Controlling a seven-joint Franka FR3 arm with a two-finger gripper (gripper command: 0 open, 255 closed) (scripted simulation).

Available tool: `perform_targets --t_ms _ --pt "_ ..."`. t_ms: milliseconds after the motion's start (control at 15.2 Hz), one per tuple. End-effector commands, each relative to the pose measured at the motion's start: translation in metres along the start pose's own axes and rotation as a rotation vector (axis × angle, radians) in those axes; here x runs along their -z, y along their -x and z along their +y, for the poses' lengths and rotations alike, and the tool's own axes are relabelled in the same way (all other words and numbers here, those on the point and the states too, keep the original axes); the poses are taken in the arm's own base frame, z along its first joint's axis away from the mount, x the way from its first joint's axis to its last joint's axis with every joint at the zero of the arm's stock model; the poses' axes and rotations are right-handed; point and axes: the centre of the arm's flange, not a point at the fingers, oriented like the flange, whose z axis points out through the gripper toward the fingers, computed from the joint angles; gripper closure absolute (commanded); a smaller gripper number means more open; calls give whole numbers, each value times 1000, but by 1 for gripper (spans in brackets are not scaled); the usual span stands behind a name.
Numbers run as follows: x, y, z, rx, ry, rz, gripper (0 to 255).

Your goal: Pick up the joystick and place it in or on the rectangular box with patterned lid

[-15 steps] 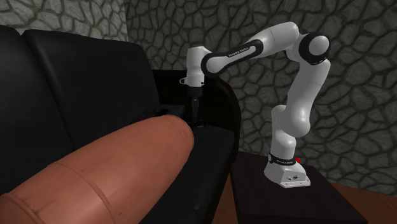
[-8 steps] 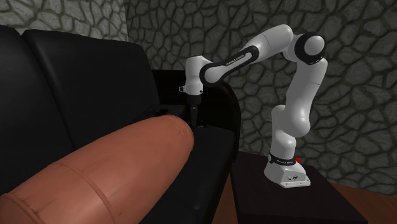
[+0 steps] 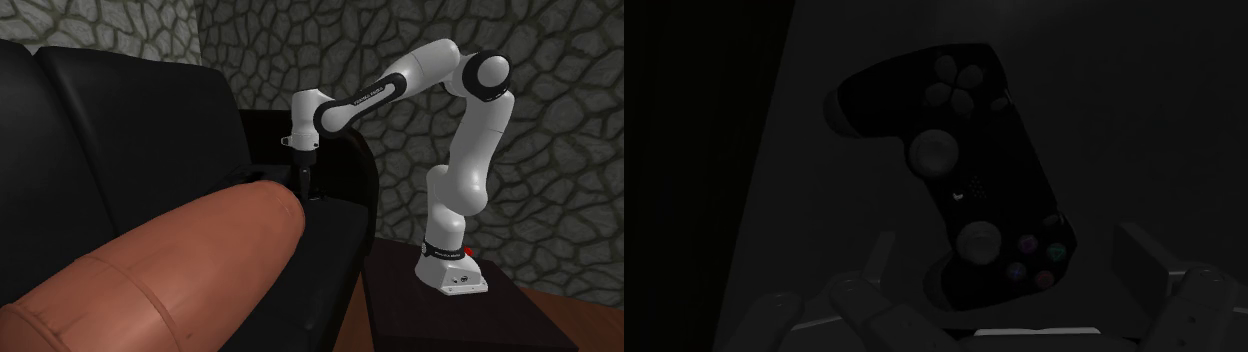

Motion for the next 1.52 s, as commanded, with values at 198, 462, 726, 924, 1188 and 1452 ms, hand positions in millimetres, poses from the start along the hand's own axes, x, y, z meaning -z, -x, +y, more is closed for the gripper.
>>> perform_targets --t_ms 198,462,726,924,1188,1452 --pt "0 0 0 0 0 0 255" --pt "0 0 0 0 0 0 255" --pt "11 0 0 0 0 0 255" --pt "26 -1 1 0 0 0 255" --pt "47 -1 1 0 0 0 255" --pt "69 -1 1 0 0 0 255"
